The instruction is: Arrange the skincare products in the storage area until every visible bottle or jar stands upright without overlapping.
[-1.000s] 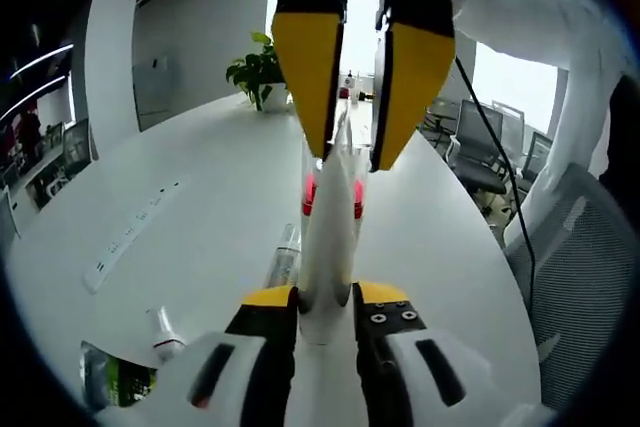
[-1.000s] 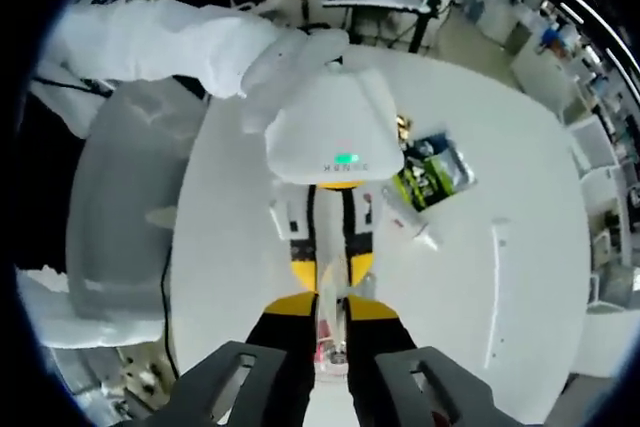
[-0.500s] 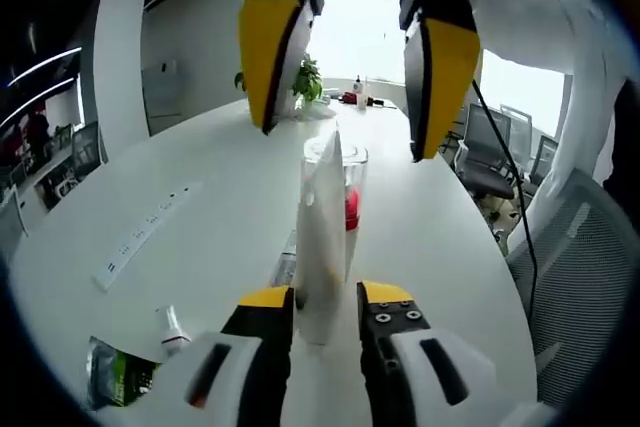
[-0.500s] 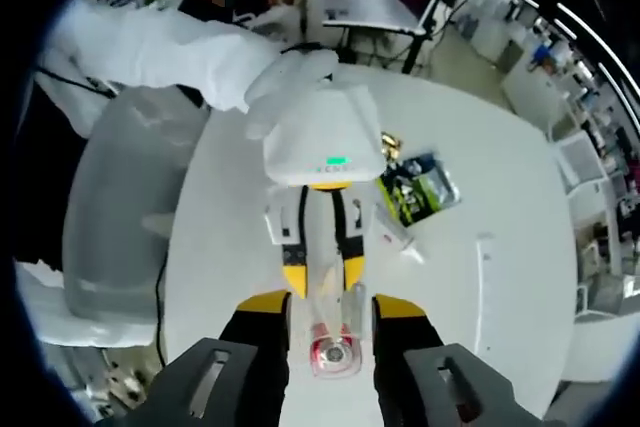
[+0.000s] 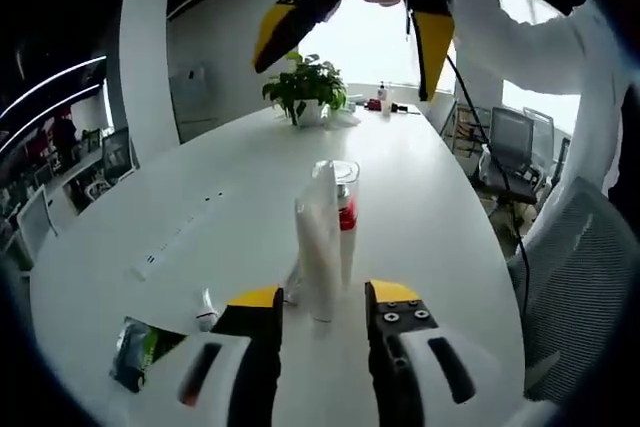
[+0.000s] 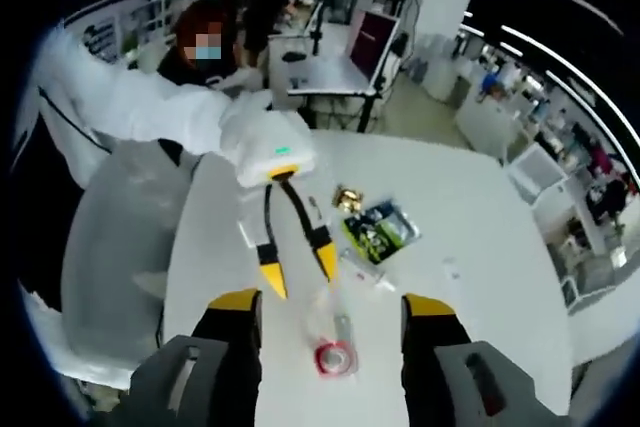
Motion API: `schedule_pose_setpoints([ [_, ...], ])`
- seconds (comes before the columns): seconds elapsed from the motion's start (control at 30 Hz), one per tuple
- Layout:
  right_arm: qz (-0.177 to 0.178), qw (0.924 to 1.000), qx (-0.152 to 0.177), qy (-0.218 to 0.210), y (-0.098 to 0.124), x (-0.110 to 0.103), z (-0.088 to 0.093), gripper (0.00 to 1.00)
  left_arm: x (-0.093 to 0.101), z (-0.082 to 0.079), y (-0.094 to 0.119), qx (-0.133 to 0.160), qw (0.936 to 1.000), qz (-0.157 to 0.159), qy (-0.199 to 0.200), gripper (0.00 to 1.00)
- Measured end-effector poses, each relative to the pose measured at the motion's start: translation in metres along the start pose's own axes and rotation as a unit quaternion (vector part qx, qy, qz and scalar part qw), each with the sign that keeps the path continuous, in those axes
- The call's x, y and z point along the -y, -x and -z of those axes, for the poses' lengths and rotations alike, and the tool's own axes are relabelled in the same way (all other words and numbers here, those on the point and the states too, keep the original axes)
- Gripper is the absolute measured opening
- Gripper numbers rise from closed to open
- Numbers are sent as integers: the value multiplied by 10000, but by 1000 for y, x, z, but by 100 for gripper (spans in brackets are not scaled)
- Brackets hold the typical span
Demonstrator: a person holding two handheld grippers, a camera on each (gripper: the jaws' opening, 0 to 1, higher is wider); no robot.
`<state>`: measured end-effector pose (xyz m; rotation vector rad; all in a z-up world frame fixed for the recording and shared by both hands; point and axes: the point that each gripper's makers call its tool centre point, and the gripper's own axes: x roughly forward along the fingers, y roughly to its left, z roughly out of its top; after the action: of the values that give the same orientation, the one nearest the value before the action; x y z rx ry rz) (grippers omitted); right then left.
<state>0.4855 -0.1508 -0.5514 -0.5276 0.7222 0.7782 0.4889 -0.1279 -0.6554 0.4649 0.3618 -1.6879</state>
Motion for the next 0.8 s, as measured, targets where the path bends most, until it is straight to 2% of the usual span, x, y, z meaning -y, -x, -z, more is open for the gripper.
schedule_pose_setpoints([
  [0.2,69,9999,40,-147,-1,-9,20,62,1,10,13,-169,9994,-282,48,42],
  [0.3,154,9992,205,-293,2,-12,26,66,-1,16,21,-236,9989,-364,169,45],
  [0.37,208,9987,303,-347,4,-13,28,73,0,19,27,-270,9987,-412,134,50],
  [0.43,185,9982,394,-425,6,-18,32,78,-1,20,33,-291,9981,-506,169,52],
  [0.57,319,9977,427,-427,7,-23,40,80,-1,19,44,-246,9968,-714,255,57],
  [0.7,284,9974,442,-487,8,-37,49,87,4,23,56,-387,9957,-828,148,62],
  [0.8,390,9964,453,-596,9,-41,55,91,5,24,63,-385,9945,-946,216,68],
])
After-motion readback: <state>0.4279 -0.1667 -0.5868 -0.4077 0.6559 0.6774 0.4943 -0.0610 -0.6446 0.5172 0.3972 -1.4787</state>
